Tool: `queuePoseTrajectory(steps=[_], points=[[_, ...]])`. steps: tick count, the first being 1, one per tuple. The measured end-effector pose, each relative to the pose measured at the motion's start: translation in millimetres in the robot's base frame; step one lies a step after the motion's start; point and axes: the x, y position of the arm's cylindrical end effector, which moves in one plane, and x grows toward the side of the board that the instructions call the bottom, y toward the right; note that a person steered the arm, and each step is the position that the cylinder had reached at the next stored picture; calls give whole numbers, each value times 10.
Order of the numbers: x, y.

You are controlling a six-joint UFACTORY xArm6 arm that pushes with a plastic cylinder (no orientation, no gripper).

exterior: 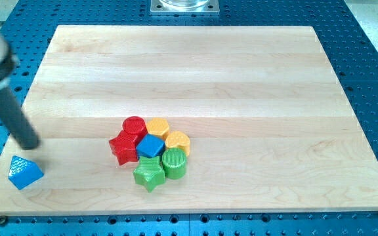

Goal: Slide the blue triangle to the bottom left of the red star

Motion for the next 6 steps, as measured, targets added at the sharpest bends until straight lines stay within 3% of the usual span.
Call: queuePoseTrajectory(steps=[1,3,4,5,6], points=[[237,-159],[757,226],[695,579],[692,110],[552,148]])
